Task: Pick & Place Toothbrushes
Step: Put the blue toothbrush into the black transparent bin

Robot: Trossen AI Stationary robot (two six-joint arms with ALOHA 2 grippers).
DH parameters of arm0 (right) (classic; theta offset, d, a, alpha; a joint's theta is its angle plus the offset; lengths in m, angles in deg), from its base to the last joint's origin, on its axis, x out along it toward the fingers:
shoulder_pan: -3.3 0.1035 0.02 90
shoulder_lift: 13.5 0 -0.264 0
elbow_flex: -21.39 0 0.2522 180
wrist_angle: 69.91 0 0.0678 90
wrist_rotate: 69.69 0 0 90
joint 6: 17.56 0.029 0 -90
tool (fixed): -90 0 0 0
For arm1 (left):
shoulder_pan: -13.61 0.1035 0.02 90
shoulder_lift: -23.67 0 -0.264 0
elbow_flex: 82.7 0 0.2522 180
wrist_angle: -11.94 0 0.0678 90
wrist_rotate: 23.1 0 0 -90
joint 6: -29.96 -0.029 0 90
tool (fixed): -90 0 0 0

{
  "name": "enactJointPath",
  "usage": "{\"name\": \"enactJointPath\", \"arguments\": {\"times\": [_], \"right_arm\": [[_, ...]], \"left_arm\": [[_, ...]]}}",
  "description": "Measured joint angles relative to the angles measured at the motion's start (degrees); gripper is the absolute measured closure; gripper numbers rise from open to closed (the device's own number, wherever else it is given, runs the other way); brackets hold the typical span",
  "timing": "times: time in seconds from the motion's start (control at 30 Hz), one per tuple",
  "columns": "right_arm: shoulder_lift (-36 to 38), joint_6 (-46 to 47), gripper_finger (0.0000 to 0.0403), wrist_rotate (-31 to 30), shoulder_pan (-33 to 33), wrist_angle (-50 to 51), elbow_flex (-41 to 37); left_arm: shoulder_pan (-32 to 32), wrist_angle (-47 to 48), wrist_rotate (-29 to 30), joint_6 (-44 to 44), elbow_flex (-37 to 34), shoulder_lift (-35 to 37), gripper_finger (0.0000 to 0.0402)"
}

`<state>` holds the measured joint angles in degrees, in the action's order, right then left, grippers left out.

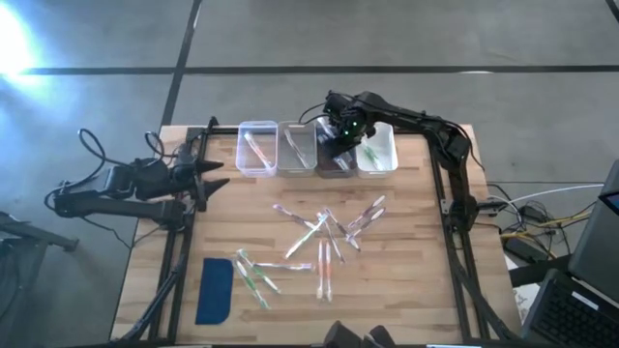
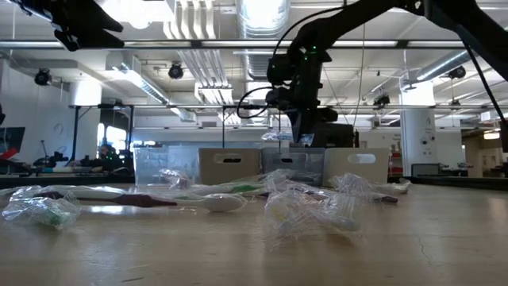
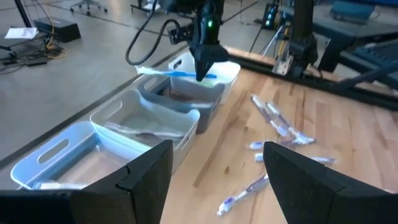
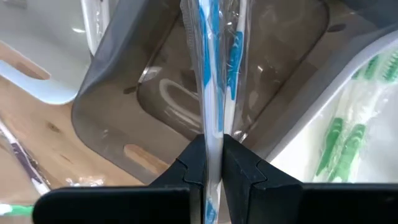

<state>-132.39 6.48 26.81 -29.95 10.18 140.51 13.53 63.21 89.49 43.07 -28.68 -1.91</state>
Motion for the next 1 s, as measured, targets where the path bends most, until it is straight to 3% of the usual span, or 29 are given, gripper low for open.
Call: {"name": "enactJointPath", "arguments": {"times": [0.43,1.0], "right_arm": [[-1.35,-0.62,0.038,0.24,0.33,-0.16,-0.17],[-1.35,-0.03,0.038,1.31,0.35,-3.89,-5.51]], "left_arm": [[-0.01,0.08,0.0,-0.22,-8.53,-0.09,0.0145],[-0.01,-1.91,-0.14,5.11,-27.31,-0.04,0.0145]]}}
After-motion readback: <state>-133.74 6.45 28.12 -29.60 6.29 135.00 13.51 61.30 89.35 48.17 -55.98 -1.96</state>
